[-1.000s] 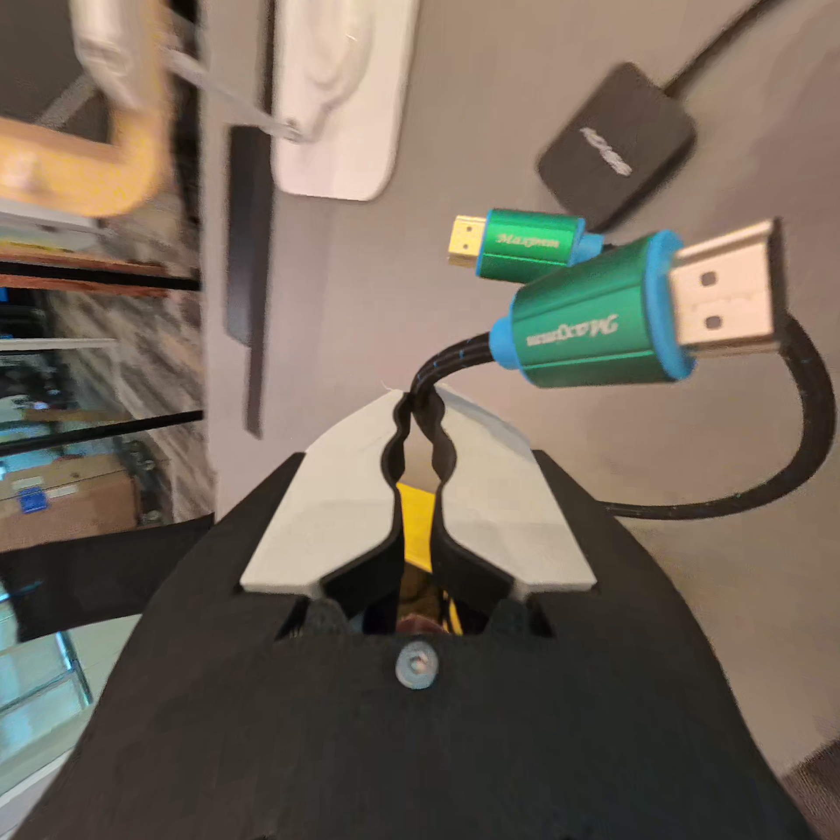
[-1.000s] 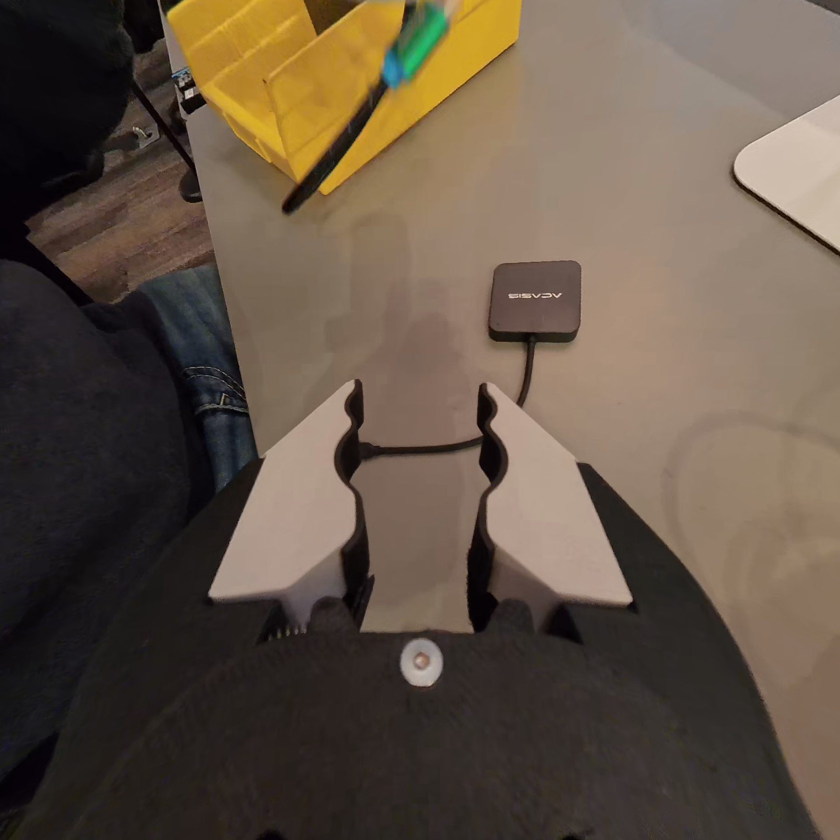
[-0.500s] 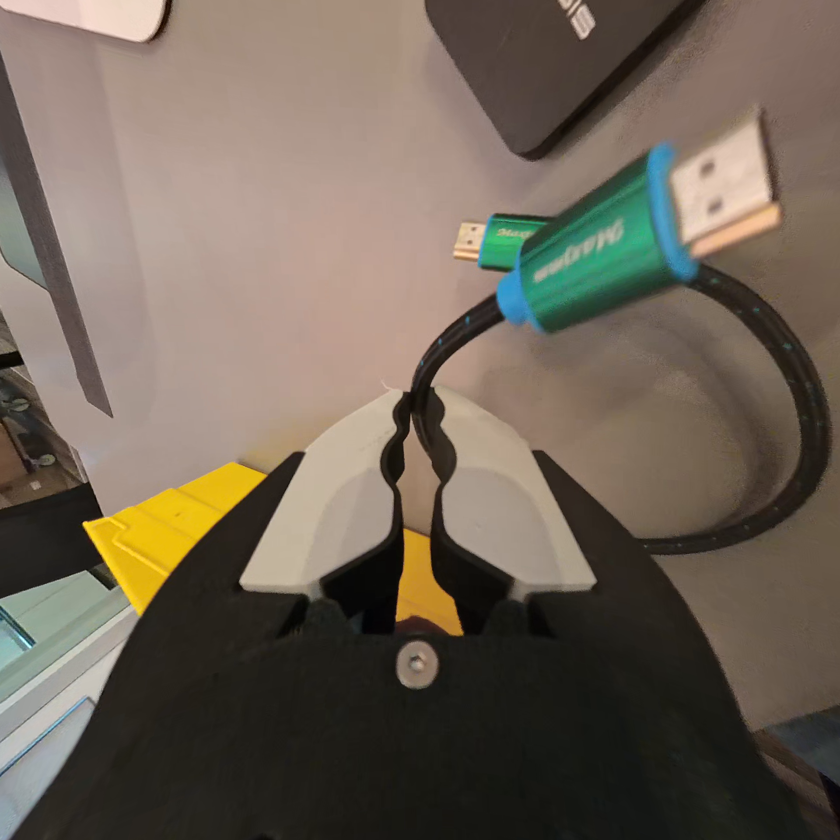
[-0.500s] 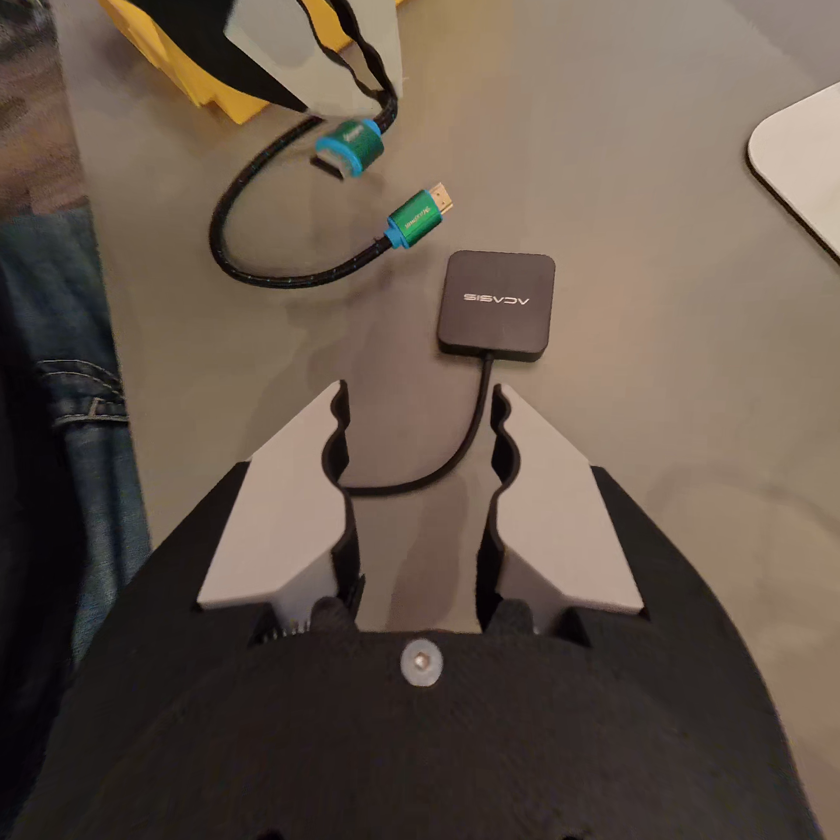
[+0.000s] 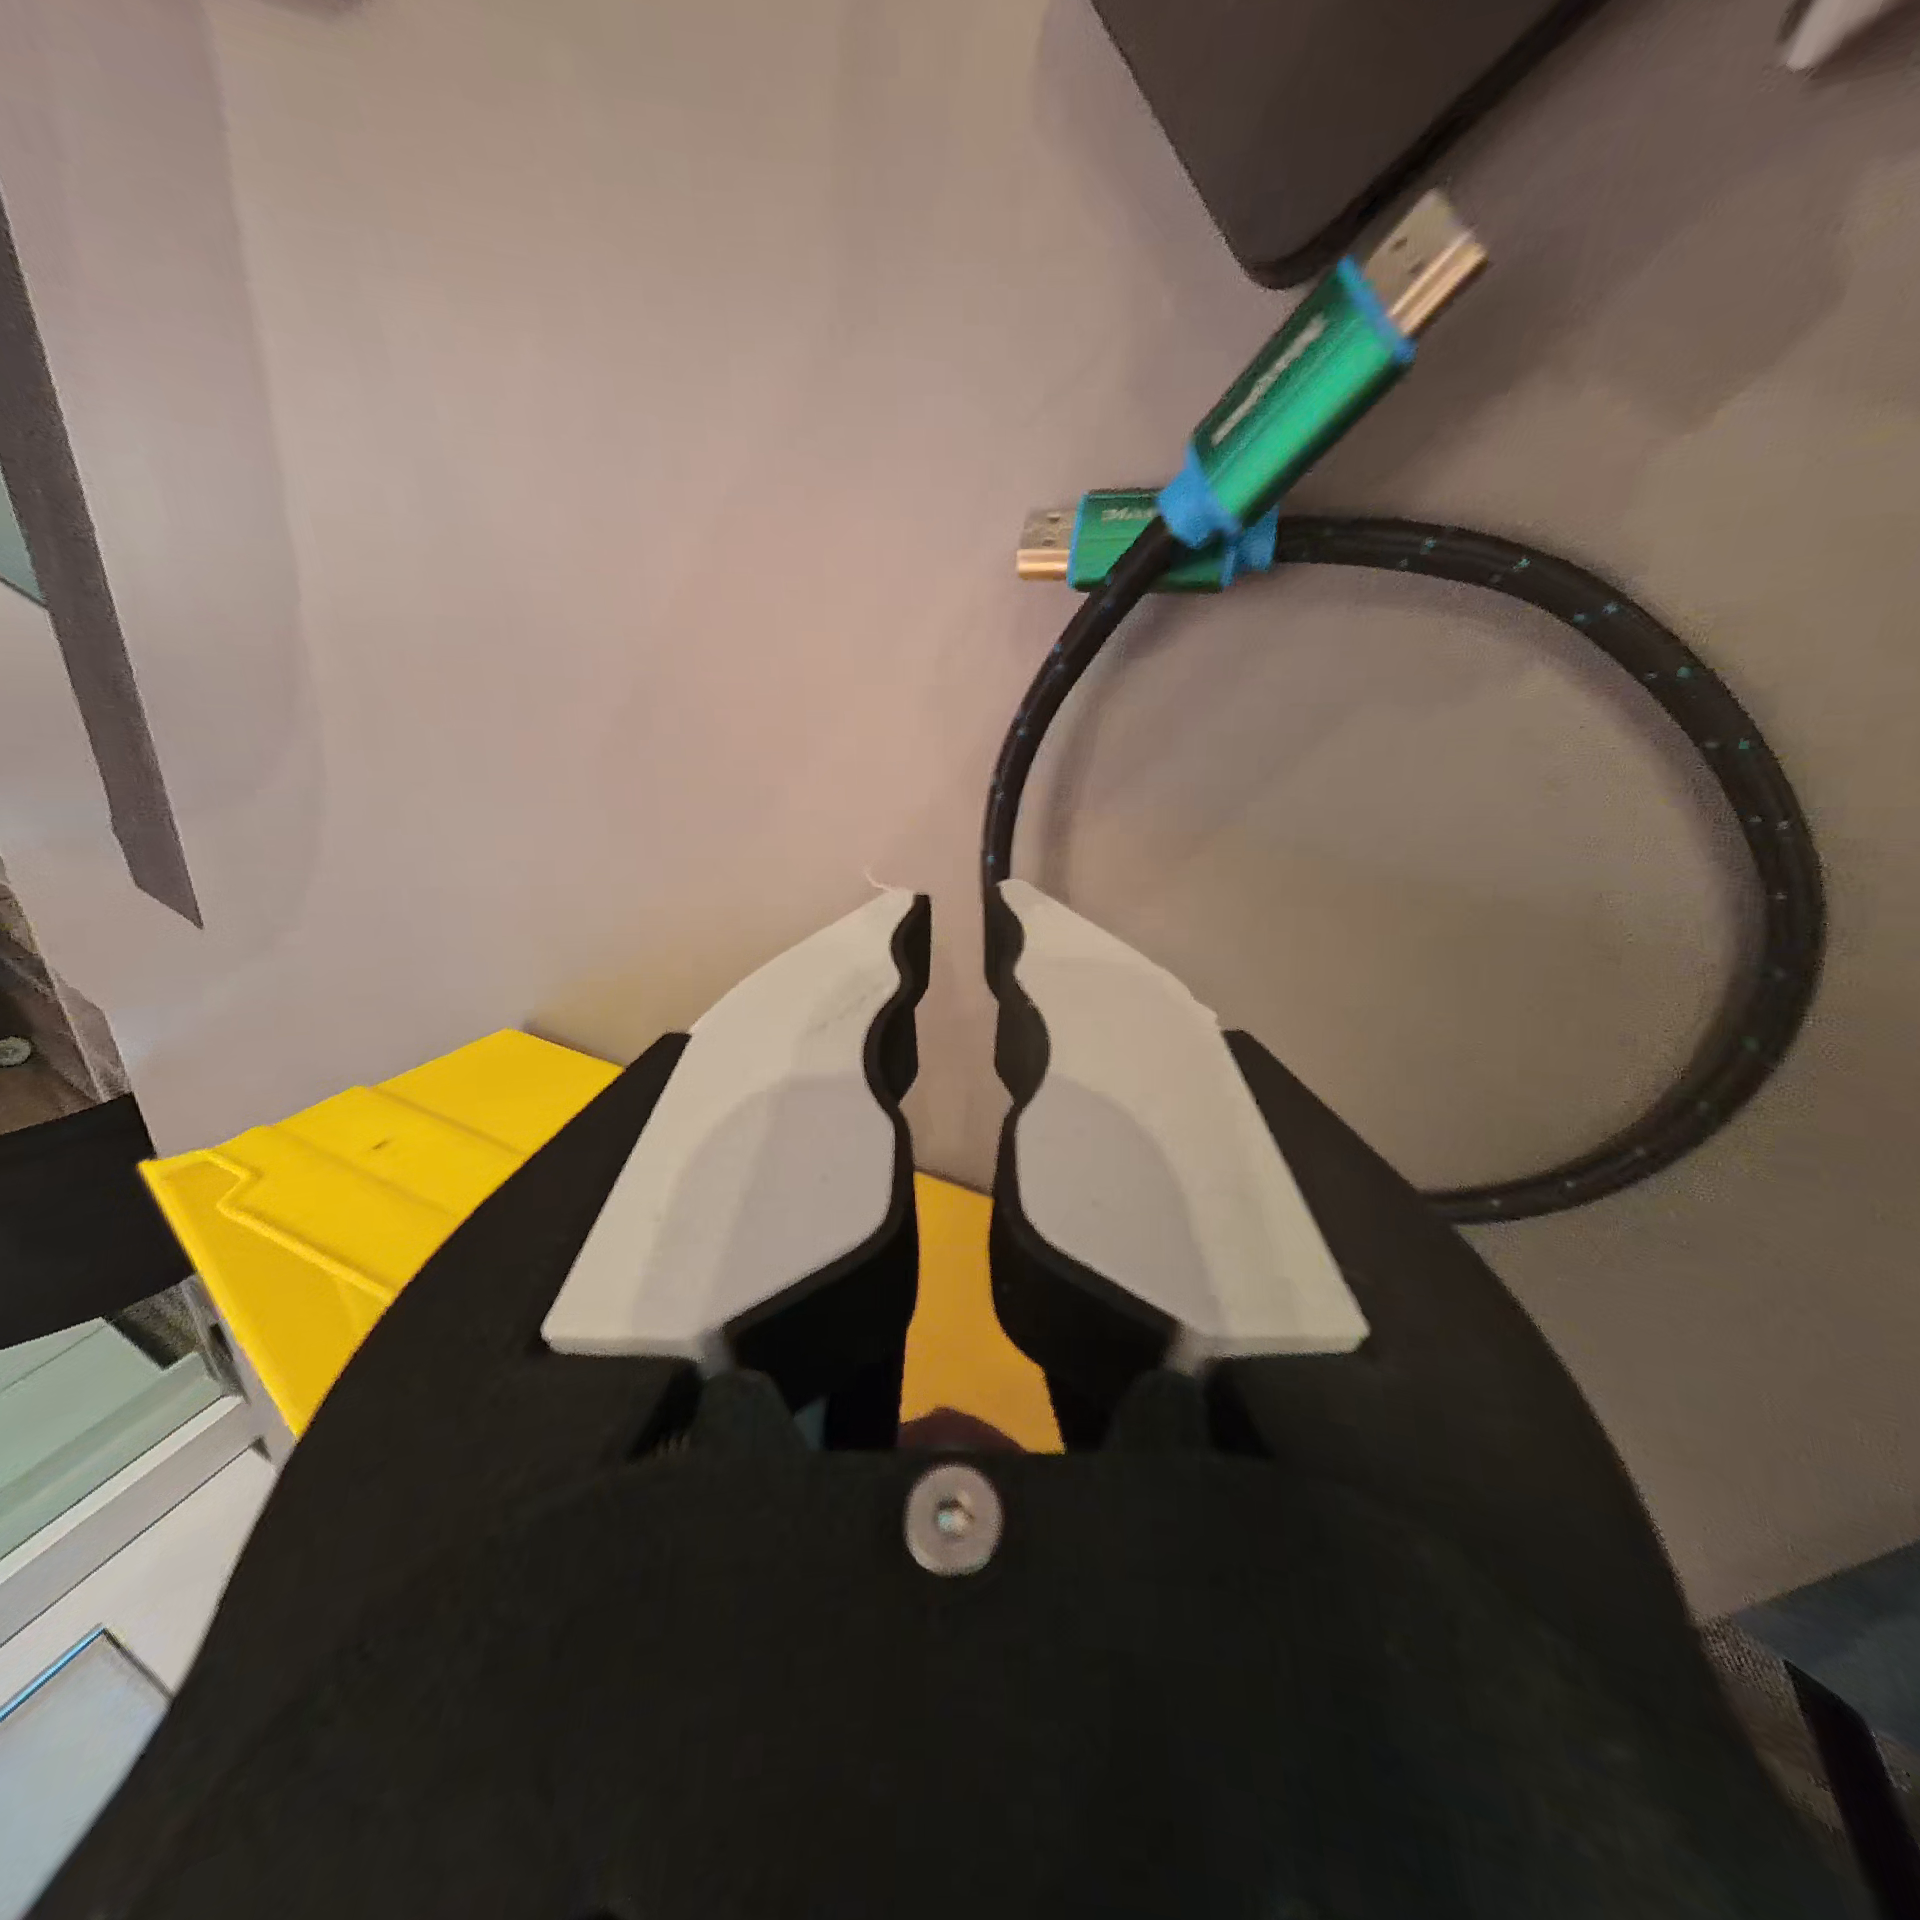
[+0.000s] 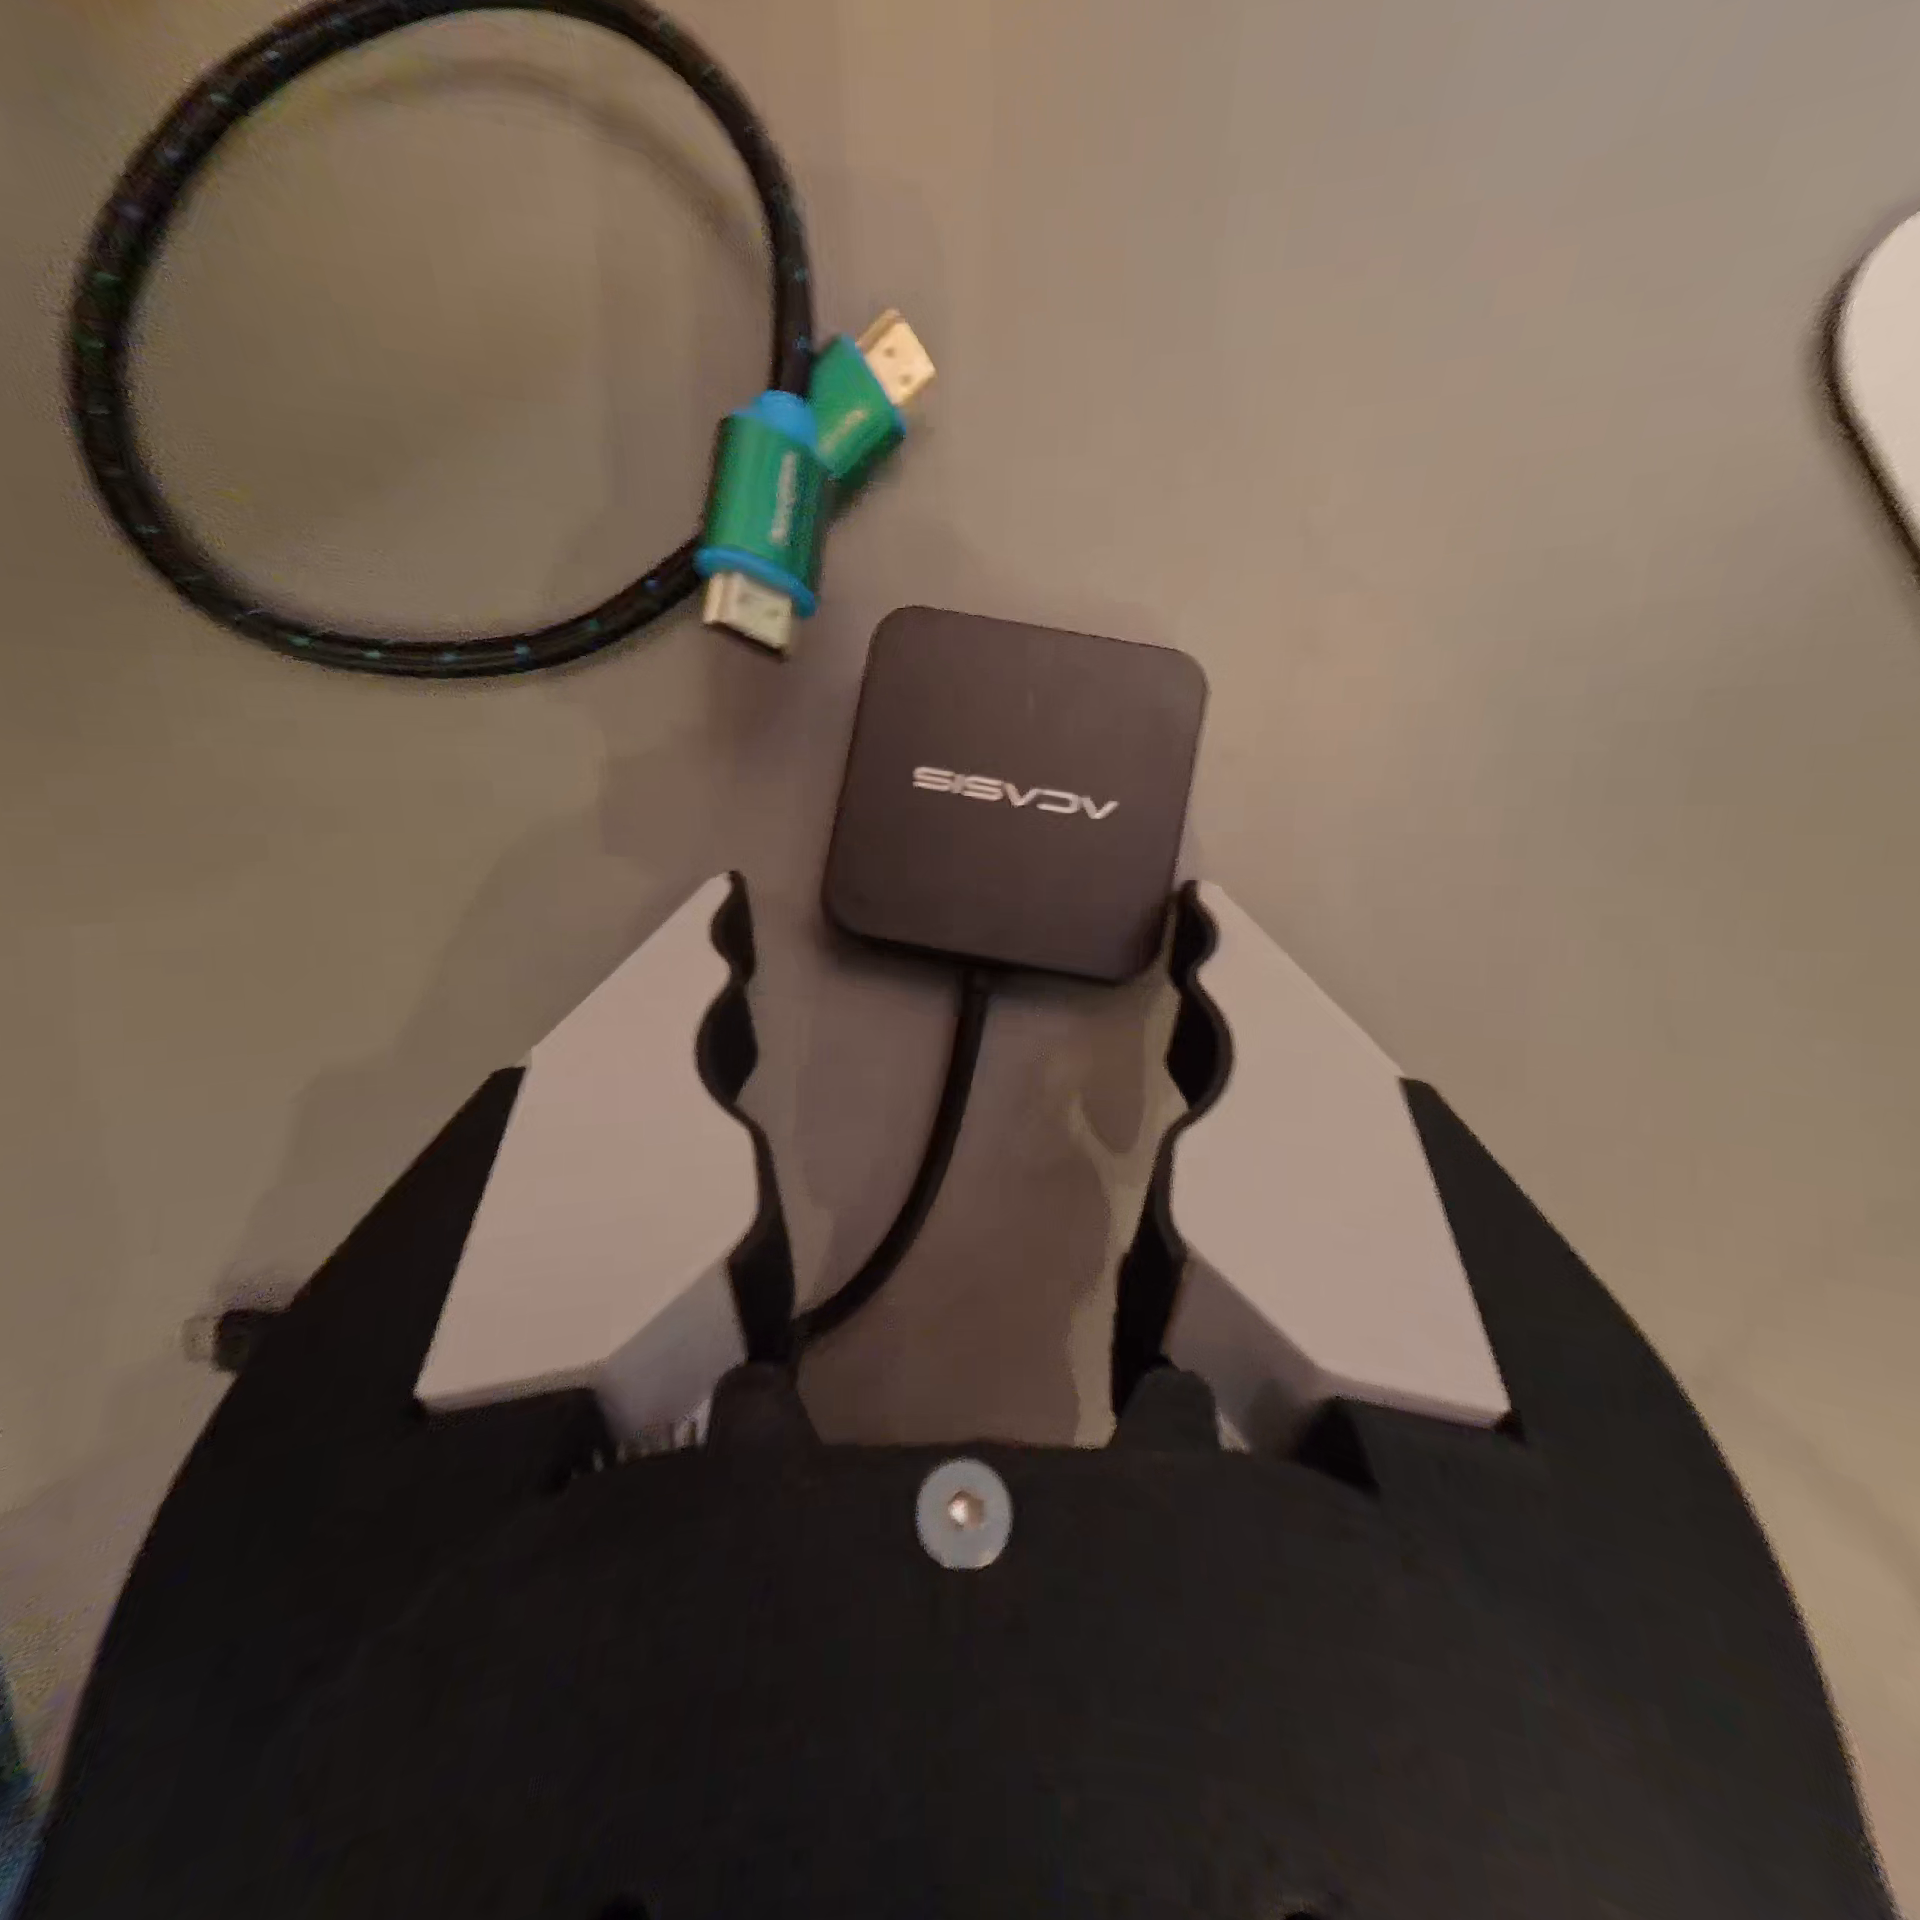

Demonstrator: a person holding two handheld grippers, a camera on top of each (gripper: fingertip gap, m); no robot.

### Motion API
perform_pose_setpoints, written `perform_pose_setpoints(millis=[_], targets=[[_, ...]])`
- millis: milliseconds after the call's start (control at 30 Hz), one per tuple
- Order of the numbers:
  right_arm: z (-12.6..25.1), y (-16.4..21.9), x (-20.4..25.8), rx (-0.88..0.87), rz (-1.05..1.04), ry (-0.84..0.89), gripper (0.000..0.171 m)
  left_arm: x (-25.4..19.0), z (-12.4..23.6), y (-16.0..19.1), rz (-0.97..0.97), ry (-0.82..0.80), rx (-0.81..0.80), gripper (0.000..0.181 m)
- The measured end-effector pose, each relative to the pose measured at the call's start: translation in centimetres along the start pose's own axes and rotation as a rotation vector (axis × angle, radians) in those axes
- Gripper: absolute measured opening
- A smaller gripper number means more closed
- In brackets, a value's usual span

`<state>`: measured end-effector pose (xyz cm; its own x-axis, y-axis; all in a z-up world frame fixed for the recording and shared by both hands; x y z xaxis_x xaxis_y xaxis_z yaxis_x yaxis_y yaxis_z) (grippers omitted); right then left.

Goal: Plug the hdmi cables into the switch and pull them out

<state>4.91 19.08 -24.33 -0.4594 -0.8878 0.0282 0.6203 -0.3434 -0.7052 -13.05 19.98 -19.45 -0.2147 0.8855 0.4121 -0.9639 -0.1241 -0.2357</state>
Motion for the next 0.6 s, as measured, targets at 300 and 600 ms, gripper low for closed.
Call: perform_pose_setpoints(millis=[300,600], targets=[[1.0,0.2,-1.3,-0.121,-0.246,-0.121,0.063,-0.1,1.4,-1.8,-0.037,-0.054,-0.148,0.02],[3.5,-1.5,-0.5,-0.299,-0.346,-0.24,0.063,-3.2,1.6,-5.9,-0.296,-0.199,-0.383,0.059]])
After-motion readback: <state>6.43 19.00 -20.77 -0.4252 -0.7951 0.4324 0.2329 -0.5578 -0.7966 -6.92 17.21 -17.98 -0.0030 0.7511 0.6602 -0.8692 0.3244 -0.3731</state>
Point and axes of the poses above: each gripper's, where its closed fingertips meet, z back along the fingers, y out of its underside, x = y × z across the jaws, the point moved 7 cm from there along z, back along the fingers, and after that the axes turned 9 degrees about -x, right-handed, at the moved point
